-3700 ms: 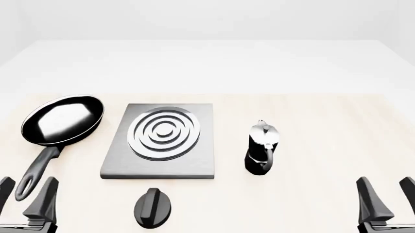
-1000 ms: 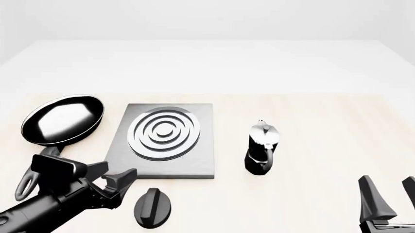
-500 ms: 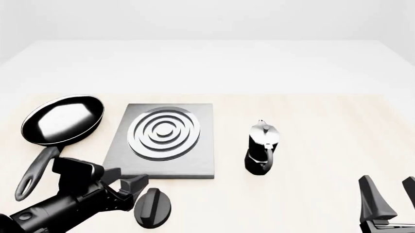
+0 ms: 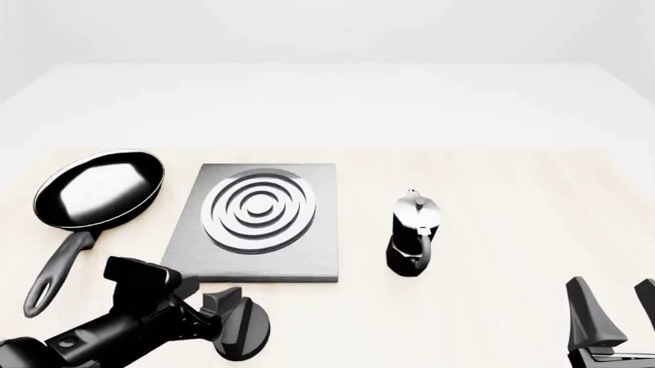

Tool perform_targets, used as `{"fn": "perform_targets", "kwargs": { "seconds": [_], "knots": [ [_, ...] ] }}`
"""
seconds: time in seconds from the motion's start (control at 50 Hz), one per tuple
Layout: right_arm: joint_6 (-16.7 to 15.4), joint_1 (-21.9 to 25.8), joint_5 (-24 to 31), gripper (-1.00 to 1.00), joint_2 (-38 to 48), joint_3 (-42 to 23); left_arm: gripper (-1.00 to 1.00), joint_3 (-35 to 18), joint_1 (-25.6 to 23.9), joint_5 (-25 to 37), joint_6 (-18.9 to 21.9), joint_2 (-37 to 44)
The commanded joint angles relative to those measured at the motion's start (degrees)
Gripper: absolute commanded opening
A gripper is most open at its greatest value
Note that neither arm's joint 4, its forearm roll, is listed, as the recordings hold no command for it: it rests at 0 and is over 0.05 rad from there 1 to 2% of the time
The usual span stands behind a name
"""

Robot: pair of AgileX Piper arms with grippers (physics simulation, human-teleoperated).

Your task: Turn on the stove.

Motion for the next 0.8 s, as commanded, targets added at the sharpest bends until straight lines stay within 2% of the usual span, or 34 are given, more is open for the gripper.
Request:
{"fn": "perform_targets", "kwargs": {
  "seconds": [0.02, 0.42, 0.8],
  "knots": [
    [0.06, -0.07, -0.09, 1.0, -0.02, -0.01, 1.0, 0.78, -0.03, -1.95, 0.19, 2.2],
    [0.12, -0.05, -0.19, 1.0, -0.03, -0.01, 1.0, 0.87, -0.47, -4.22, -0.64, 5.01],
    [0.04, -0.03, -0.28, 1.0, -0.04, 0.05, 1.0, 1.99, -1.11, -9.44, -1.64, 10.37]
  ]
}}
